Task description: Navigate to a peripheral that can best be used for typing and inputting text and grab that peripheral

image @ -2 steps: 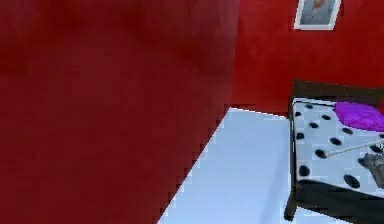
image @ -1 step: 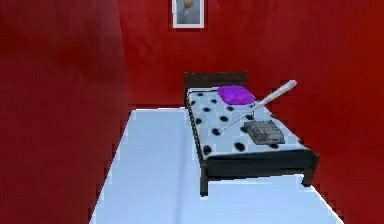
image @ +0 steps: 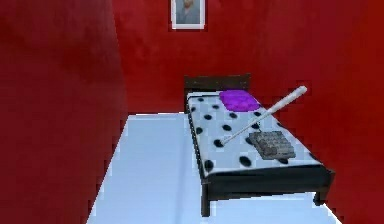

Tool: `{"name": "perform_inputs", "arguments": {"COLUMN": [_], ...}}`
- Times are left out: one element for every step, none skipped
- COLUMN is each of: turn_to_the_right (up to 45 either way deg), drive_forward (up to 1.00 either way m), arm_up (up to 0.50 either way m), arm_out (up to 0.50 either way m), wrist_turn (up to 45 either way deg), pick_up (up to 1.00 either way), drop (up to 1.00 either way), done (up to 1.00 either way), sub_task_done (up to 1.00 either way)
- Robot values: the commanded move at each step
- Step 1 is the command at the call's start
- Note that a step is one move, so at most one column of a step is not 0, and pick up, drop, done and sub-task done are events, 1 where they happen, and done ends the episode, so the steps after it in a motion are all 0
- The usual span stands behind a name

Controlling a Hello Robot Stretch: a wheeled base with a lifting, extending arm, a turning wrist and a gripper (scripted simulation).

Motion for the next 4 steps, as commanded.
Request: {"name": "perform_inputs", "arguments": {"turn_to_the_right": [6.0,0.0,-45.0,-18.0], "drive_forward": [0.0,0.5,0.0,0.0], "arm_up": [0.0,0.0,0.0,0.0], "arm_out": [0.0,0.0,0.0,0.0], "wrist_turn": [0.0,0.0,0.0,0.0], "pick_up": [0.0,0.0,0.0,0.0], "drop": [0.0,0.0,0.0,0.0], "done": [0.0,0.0,0.0,0.0], "sub_task_done": [0.0,0.0,0.0,0.0]}}
